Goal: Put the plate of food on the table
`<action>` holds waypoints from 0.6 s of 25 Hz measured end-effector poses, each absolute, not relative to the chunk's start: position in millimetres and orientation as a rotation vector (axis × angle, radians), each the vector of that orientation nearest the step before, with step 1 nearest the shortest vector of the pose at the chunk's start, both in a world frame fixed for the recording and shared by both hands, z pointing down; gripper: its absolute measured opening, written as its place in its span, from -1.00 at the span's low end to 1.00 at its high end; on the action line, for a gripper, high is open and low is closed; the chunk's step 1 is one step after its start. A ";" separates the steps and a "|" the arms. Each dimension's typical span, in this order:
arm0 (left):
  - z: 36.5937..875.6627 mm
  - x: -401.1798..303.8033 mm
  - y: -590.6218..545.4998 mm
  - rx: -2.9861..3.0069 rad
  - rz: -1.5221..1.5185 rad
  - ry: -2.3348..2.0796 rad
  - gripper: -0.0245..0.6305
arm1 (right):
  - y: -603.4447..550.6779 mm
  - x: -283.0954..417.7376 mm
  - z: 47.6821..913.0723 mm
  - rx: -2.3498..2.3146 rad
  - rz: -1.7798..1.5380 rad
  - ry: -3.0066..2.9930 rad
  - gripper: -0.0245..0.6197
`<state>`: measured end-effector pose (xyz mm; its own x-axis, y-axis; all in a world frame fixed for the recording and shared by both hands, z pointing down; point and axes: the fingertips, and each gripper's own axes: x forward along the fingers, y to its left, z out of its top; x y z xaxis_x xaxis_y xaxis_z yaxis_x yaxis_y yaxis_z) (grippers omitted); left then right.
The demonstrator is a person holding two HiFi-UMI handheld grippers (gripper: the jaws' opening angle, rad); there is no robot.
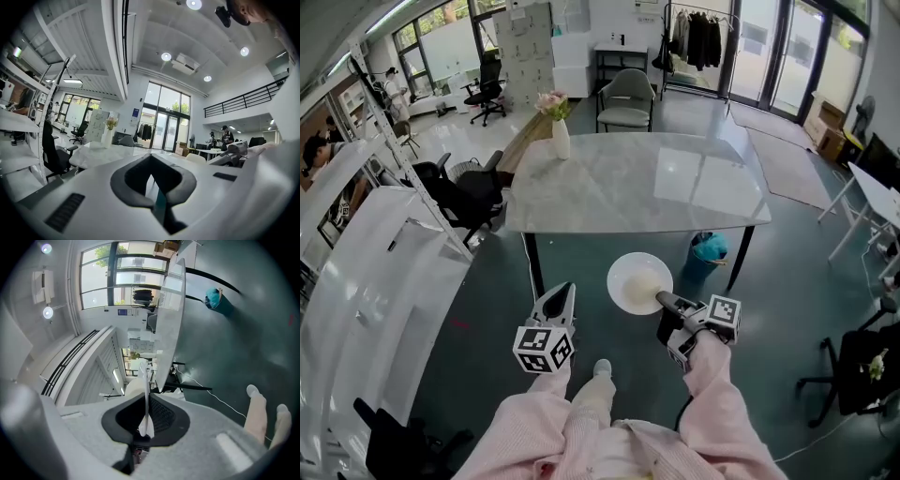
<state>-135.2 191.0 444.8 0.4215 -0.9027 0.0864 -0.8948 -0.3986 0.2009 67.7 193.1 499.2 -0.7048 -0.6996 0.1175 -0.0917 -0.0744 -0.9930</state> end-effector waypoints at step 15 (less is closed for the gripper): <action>435.4 -151.3 -8.3 2.473 -0.054 -1.500 -0.94 | 8.7 43.3 492.9 -0.837 -1.781 1.766 -0.86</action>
